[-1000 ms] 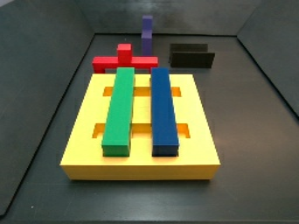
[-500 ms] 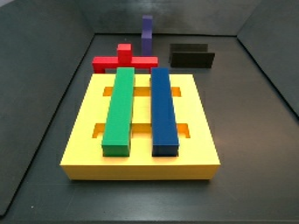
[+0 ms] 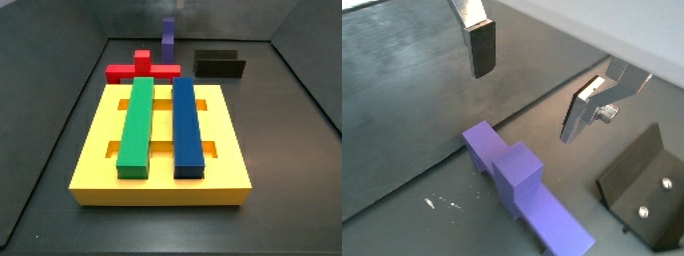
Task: Pick up the purple object. Move up. Move to above the board. Insert the purple object.
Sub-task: Pick up the purple object.
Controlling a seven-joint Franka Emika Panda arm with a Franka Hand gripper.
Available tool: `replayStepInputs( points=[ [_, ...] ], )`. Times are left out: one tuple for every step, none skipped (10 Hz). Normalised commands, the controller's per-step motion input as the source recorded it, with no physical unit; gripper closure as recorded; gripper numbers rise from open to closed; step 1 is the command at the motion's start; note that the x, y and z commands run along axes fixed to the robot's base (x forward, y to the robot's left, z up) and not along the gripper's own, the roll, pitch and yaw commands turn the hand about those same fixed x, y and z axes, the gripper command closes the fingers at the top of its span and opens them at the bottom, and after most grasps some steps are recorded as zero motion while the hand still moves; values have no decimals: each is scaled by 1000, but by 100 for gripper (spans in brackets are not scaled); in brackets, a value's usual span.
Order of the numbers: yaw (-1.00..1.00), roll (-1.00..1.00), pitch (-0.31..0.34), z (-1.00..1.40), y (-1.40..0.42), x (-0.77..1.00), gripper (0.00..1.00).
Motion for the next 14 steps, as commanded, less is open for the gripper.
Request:
replayStepInputs(
  points=[
    [-489,19,0,-229,-97,-103,0],
    [-411,19,0,-237,-94,-134,0],
    [-266,-33,-34,-171,66,-100,0],
    [-60,0,0,-57,69,-26,0],
    [-91,0,0,-266,20,-11,0],
    [0,44,0,-277,-109,-103,0],
    [206,91,-24,-277,-294,-143,0],
    [231,76,-50,-331,-183,-34,0],
    [220,134,-24,-289,-220,-14,0],
    [186,156,-4,-314,-137,-26,0],
    [169,146,-6,-340,-69,-11,0],
    [60,87,0,-306,-31,0,0],
    [0,37,0,-303,0,0,0],
    [0,16,0,-223,0,0,0]
  ],
)
